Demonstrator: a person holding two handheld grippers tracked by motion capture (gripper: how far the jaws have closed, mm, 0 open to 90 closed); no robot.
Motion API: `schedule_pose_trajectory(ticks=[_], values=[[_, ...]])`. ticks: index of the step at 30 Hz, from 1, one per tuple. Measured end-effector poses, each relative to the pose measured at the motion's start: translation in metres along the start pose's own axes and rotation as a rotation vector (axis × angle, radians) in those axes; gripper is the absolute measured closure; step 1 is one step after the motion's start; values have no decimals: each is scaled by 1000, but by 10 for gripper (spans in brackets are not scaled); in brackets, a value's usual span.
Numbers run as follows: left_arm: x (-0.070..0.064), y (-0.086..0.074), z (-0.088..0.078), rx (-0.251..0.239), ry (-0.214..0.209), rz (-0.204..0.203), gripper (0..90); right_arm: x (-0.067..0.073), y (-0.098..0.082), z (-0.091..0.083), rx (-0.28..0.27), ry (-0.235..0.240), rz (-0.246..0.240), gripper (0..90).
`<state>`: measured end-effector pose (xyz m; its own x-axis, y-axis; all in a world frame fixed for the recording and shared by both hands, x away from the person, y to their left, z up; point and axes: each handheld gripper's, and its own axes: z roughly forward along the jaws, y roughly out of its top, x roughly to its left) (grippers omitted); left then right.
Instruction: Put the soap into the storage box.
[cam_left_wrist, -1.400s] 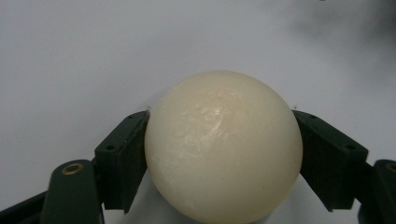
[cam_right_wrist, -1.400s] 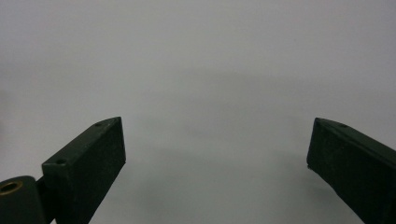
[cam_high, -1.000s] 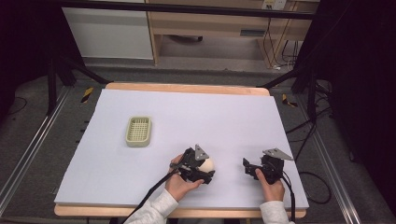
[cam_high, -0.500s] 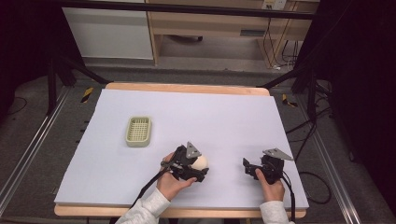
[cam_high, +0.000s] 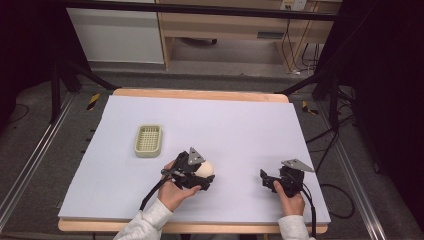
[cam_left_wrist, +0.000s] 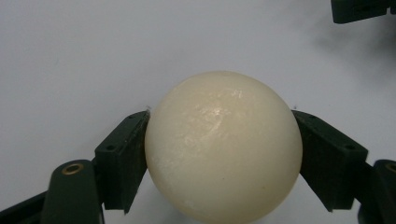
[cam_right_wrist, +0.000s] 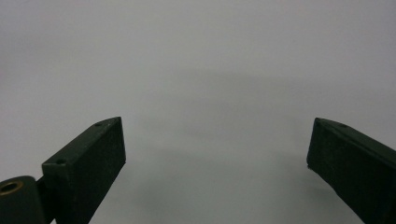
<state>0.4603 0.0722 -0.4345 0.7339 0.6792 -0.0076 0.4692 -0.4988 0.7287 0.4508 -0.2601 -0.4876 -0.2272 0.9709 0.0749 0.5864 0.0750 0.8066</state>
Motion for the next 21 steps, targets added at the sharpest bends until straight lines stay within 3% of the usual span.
schedule_pose_trajectory(ticks=[15, 21], values=[[22, 3, -20, -9, 47, -6, 236, 0, 0, 0, 1, 0, 4, 48], [35, 2, -29, -21, 66, -28, 236, 0, 0, 0, 1, 1, 5, 48]])
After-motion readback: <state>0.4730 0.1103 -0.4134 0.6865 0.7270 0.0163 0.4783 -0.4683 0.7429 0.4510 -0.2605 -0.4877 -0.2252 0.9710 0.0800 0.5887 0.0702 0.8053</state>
